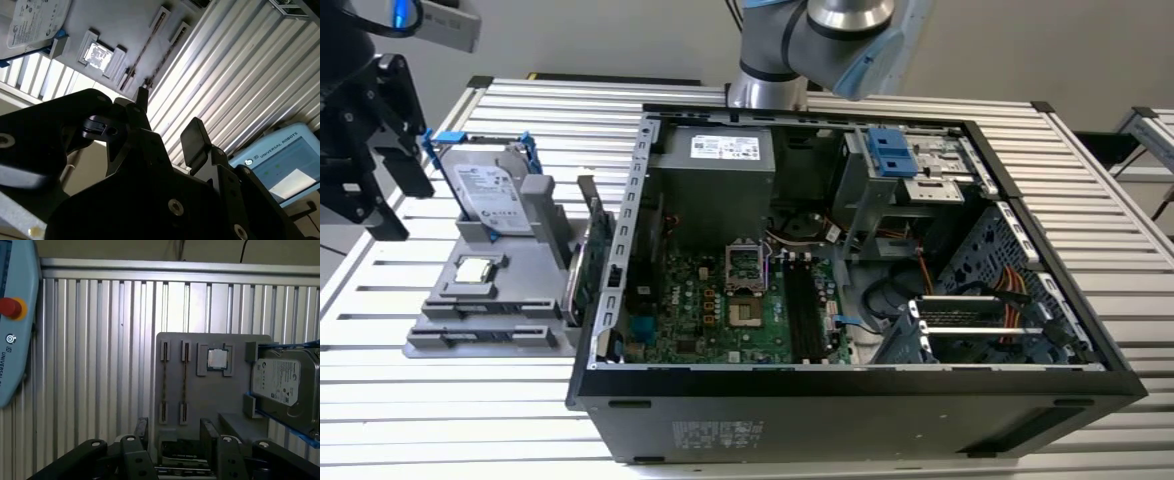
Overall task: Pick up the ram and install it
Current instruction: 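Pick up the ram and move it above insertion slot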
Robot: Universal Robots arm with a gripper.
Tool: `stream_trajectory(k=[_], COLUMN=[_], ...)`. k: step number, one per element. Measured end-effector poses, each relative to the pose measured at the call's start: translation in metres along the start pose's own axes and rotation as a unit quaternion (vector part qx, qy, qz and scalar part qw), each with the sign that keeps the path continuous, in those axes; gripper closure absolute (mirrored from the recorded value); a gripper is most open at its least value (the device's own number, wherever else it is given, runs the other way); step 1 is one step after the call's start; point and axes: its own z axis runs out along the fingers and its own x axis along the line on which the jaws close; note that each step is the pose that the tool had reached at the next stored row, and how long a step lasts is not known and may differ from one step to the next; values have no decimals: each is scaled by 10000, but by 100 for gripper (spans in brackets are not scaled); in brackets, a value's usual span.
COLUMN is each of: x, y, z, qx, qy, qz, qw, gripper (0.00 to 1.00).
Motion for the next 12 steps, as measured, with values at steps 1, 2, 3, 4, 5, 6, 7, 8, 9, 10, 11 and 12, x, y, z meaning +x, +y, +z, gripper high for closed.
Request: stream_trajectory(k=[1,2,3,4,5,6,7,8,9,10,11,12], x=[-1,-1,-2,-2,-2,-2,-3,-3,-3,-3,-3,-3], y=[0,0,0,0,0,0,0,0,0,-1,-1,-1], z=[3,8,13,18,23,29,33,38,43,49,54,59], qx=[0,1,1,1,1,1,1,0,0,0,1,1], qy=[0,0,0,0,0,-1,-1,-1,0,-1,-1,-1], qz=[5,10,14,18,22,25,27,29,31,33,35,36], qw=[10000,10000,10000,10000,10000,10000,10000,10000,10000,10000,10000,10000], gripper=[0,0,0,0,0,0,0,0,0,0,0,0])
